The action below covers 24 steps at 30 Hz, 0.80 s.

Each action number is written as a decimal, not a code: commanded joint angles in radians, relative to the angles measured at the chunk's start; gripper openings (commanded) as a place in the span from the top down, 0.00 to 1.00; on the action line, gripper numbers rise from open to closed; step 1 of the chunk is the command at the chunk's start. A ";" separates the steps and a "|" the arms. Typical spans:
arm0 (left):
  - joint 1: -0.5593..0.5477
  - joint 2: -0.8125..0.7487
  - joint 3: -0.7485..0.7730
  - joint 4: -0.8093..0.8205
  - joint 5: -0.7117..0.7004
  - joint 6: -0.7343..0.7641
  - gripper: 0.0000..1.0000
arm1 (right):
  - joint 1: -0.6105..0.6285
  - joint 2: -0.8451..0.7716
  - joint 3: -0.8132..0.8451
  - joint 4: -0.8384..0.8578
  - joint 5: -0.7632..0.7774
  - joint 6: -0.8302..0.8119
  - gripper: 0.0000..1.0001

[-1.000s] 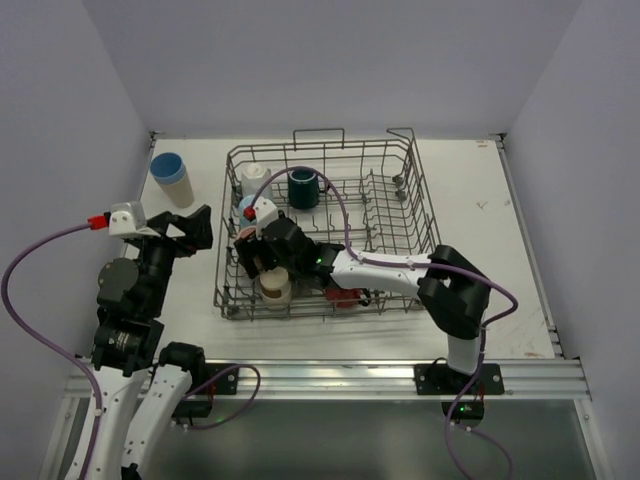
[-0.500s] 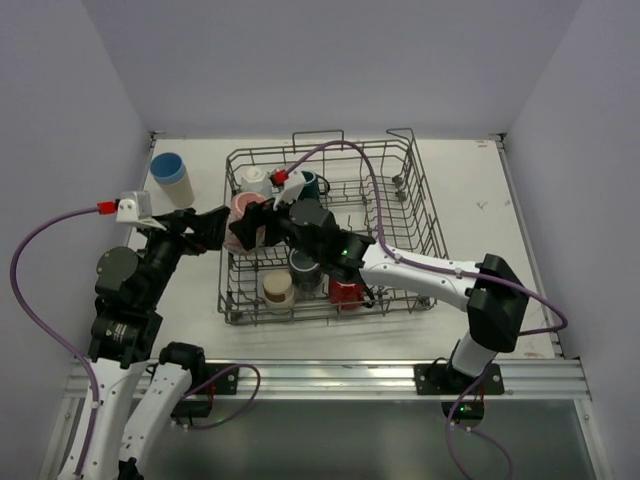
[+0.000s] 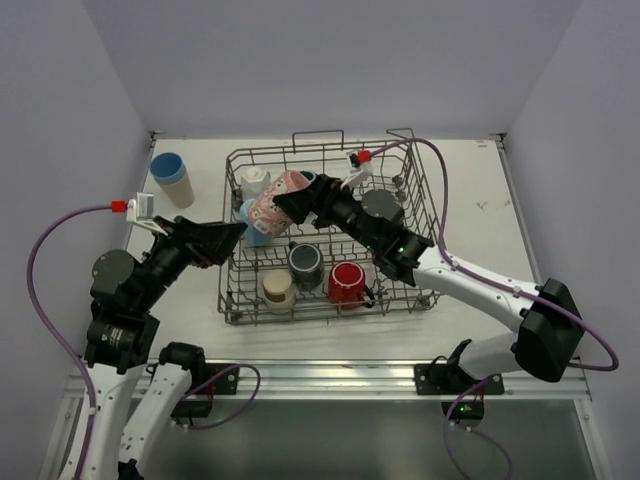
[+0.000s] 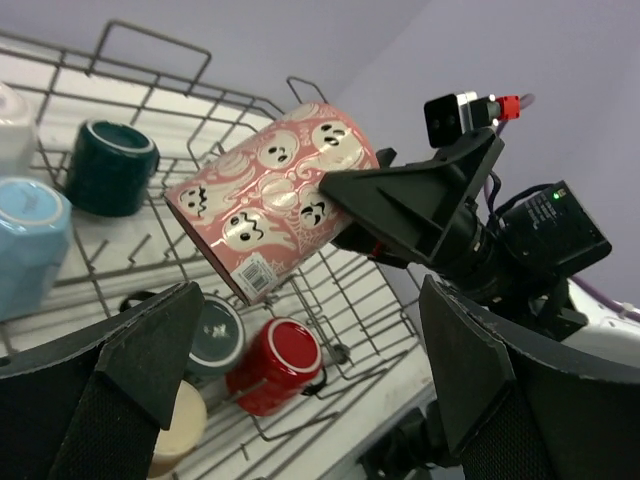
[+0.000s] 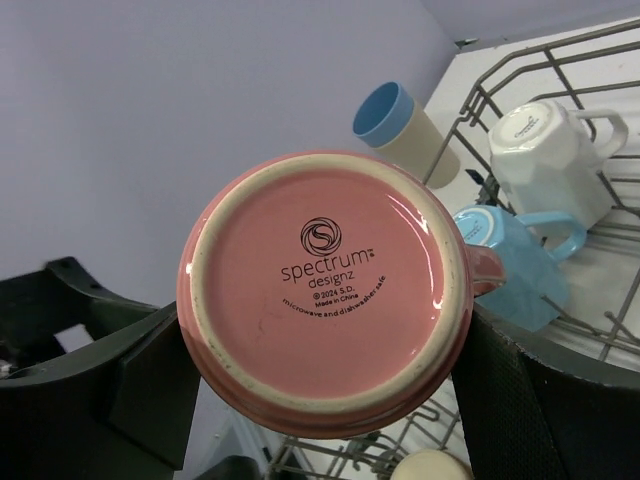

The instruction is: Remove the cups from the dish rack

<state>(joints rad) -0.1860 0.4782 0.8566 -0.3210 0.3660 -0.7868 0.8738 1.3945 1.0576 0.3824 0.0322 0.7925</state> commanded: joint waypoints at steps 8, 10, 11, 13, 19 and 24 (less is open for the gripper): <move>-0.006 -0.001 -0.145 0.195 0.225 -0.270 0.10 | -0.001 -0.097 -0.034 0.383 -0.146 0.269 0.61; -0.004 0.003 -0.178 0.258 0.237 -0.305 0.12 | 0.001 -0.072 -0.027 0.398 -0.175 0.306 0.60; -0.004 0.010 -0.189 0.292 0.249 -0.322 0.12 | 0.001 -0.063 -0.022 0.400 -0.182 0.315 0.60; -0.006 0.017 -0.203 0.381 0.263 -0.344 0.16 | 0.001 -0.040 -0.025 0.412 -0.196 0.336 0.60; -0.006 0.030 -0.231 0.502 0.237 -0.367 0.35 | 0.008 0.003 -0.053 0.447 -0.209 0.375 0.60; -0.006 0.036 -0.246 0.548 0.246 -0.378 0.48 | 0.008 0.024 -0.073 0.489 -0.216 0.390 0.60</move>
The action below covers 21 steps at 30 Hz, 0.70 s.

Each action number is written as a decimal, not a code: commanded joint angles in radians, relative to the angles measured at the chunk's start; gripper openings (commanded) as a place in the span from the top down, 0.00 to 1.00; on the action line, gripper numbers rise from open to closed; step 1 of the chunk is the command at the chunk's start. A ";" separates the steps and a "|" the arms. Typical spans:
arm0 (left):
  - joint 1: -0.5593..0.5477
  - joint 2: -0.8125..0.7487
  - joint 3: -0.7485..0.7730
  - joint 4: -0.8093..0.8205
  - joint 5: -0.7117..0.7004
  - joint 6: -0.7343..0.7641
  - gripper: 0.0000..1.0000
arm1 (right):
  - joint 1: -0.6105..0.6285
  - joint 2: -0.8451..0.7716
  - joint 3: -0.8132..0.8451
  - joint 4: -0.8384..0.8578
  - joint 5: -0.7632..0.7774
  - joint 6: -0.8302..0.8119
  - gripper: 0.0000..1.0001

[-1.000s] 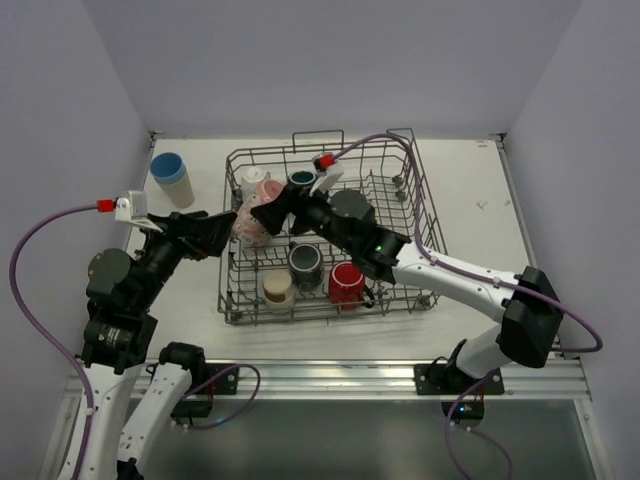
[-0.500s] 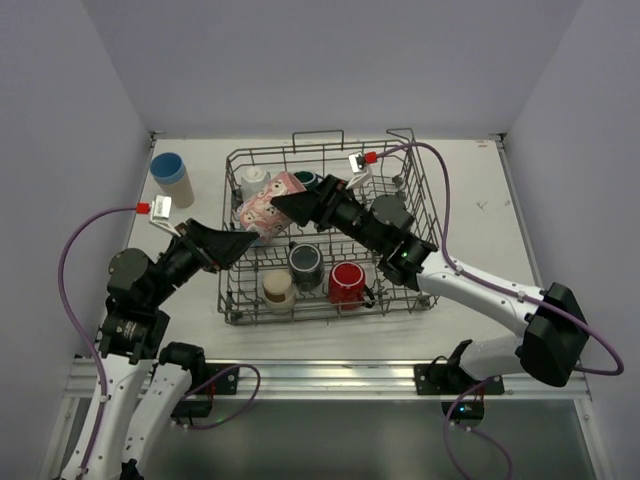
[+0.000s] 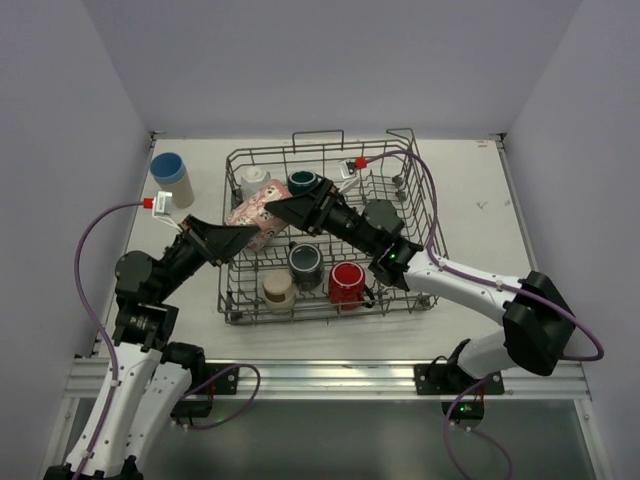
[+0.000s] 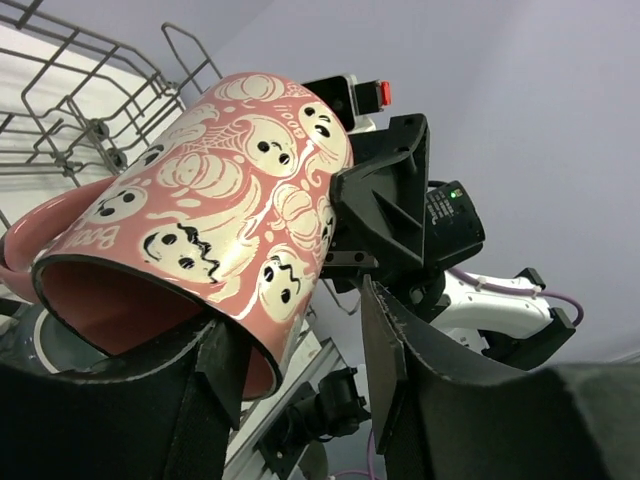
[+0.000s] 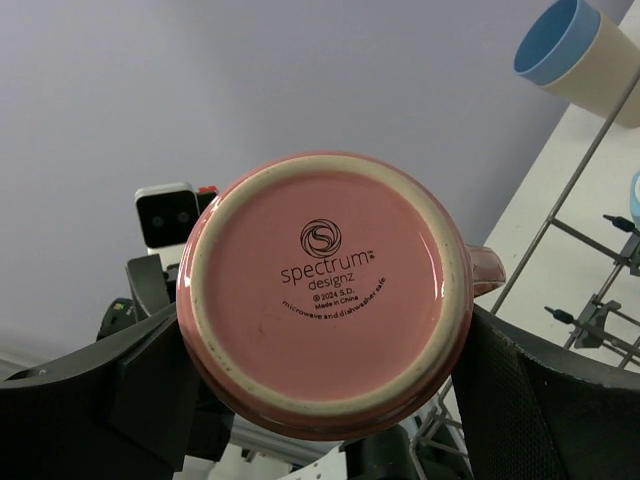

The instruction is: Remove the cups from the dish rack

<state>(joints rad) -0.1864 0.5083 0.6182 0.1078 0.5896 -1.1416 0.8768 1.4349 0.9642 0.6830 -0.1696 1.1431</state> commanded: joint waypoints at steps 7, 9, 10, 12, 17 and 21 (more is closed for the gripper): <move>-0.005 0.006 -0.031 0.159 -0.022 -0.003 0.77 | 0.019 0.028 0.019 0.225 -0.050 0.083 0.59; -0.005 0.006 -0.029 0.153 -0.054 0.012 0.98 | 0.030 0.038 0.013 0.224 -0.054 0.081 0.59; -0.005 0.003 -0.015 0.144 -0.068 0.037 1.00 | 0.033 0.042 0.007 0.224 -0.053 0.078 0.59; -0.005 0.001 0.017 0.077 -0.132 0.091 1.00 | 0.036 0.045 -0.019 0.236 -0.050 0.081 0.55; -0.005 0.044 0.237 -0.231 -0.327 0.336 1.00 | 0.030 0.019 -0.053 0.224 -0.067 0.035 0.01; -0.005 0.107 0.394 -0.376 -0.427 0.453 1.00 | 0.014 -0.033 -0.097 0.162 -0.071 -0.037 0.01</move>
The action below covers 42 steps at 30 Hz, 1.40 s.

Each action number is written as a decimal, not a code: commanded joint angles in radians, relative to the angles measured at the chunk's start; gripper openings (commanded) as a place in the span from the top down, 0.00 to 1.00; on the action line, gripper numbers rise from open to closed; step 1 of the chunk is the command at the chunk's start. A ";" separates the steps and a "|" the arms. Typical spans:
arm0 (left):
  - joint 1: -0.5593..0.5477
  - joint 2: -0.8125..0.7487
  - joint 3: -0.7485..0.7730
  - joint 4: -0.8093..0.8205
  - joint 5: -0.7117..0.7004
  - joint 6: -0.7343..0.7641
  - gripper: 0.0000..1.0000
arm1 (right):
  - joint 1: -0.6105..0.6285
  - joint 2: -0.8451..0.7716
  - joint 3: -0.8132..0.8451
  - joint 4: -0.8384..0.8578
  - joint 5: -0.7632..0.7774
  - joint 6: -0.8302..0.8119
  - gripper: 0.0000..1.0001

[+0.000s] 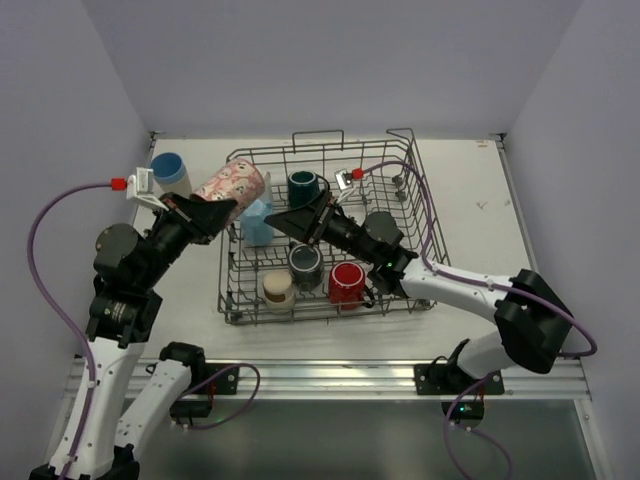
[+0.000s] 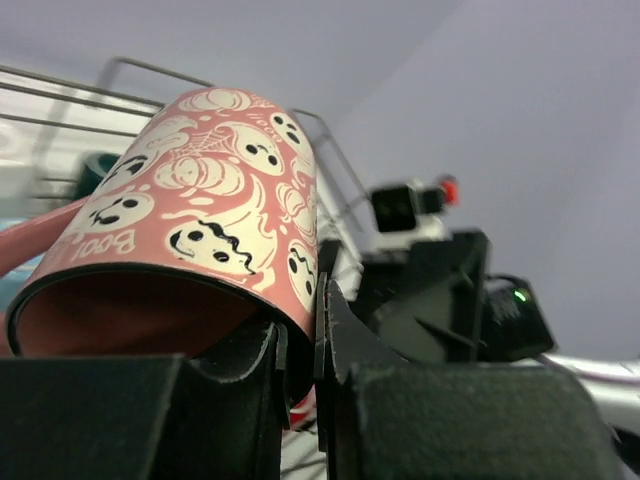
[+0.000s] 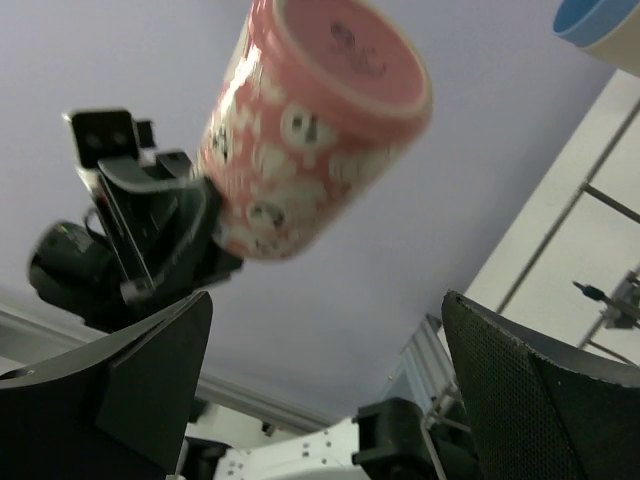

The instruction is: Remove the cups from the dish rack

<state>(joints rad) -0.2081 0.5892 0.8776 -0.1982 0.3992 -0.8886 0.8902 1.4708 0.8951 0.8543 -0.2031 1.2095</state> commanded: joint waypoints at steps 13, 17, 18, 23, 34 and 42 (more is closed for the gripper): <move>0.018 0.323 0.521 -0.602 -0.693 0.505 1.00 | -0.010 -0.286 -0.010 -0.470 0.016 -0.455 0.01; 0.019 0.372 0.474 -0.647 -0.761 0.525 1.00 | -0.008 -0.319 0.059 -0.609 0.007 -0.547 0.01; 0.021 0.408 0.453 -0.649 -0.772 0.534 1.00 | -0.010 -0.325 0.068 -0.630 0.004 -0.582 0.01; 0.107 0.533 0.402 -0.612 -0.696 0.556 1.00 | -0.008 -0.382 0.093 -0.736 0.010 -0.665 0.01; 0.243 0.846 0.428 -0.511 -0.671 0.611 1.00 | -0.008 -0.371 0.110 -0.847 0.031 -0.768 0.01; 0.295 1.015 0.514 -0.523 -0.686 0.643 1.00 | -0.008 -0.349 0.108 -0.845 0.036 -0.772 0.01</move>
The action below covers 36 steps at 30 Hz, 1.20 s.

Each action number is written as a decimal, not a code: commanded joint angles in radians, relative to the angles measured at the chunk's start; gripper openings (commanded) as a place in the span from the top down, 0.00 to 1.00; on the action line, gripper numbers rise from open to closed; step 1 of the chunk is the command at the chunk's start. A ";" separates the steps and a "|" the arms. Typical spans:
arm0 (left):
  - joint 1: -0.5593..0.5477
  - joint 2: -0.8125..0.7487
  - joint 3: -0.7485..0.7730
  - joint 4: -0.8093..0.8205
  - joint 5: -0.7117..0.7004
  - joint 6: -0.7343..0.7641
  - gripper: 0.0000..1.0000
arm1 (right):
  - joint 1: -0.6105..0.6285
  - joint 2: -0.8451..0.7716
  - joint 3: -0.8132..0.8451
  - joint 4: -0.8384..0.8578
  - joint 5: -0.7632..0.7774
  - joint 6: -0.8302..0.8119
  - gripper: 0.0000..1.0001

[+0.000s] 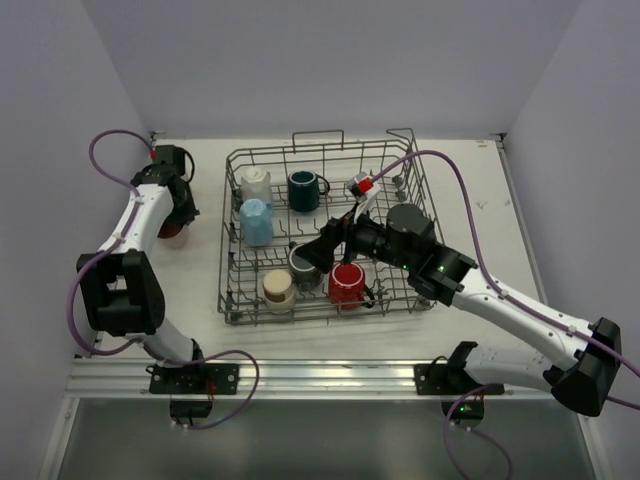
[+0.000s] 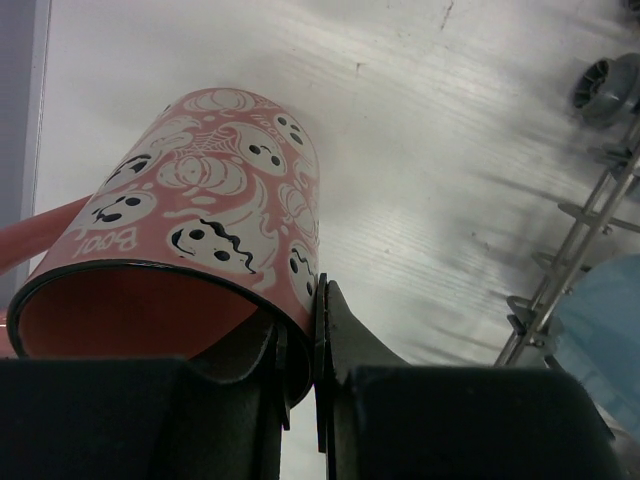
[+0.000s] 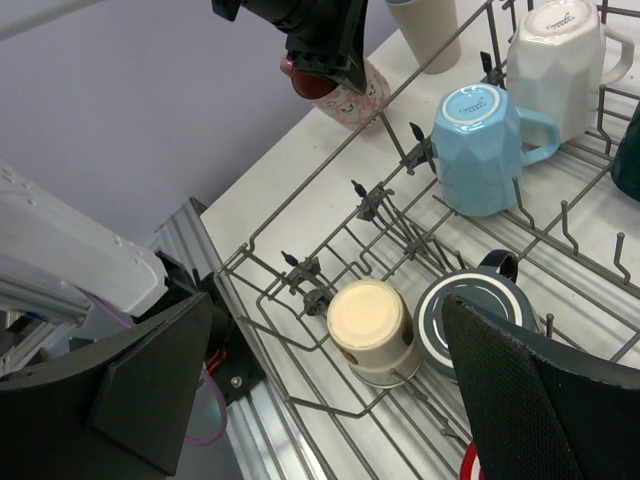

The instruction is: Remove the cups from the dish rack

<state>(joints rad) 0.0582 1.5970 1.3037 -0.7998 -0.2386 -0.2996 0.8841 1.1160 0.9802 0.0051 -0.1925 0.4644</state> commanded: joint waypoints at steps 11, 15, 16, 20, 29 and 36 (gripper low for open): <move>0.100 0.141 0.149 0.088 0.013 0.039 1.00 | -0.002 0.051 0.032 0.001 0.044 -0.043 0.01; 0.107 0.158 0.149 0.090 -0.001 0.034 0.92 | -0.002 0.059 0.034 0.001 0.045 -0.044 0.01; 0.107 0.161 0.147 0.085 -0.005 0.033 0.88 | -0.002 0.061 0.035 0.001 0.045 -0.044 0.01; 0.107 0.156 0.137 0.086 -0.014 0.028 0.76 | -0.002 0.062 0.037 0.001 0.041 -0.044 0.01; 0.108 0.084 0.118 0.091 -0.021 0.019 0.39 | 0.000 0.096 0.061 -0.007 0.016 -0.056 0.01; 0.109 -0.003 0.085 0.112 0.034 -0.012 0.36 | 0.000 0.151 0.081 -0.030 0.007 -0.090 0.01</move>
<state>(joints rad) 0.1593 1.6802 1.3964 -0.7303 -0.2337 -0.2813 0.8833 1.2438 1.0092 -0.0208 -0.1745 0.4141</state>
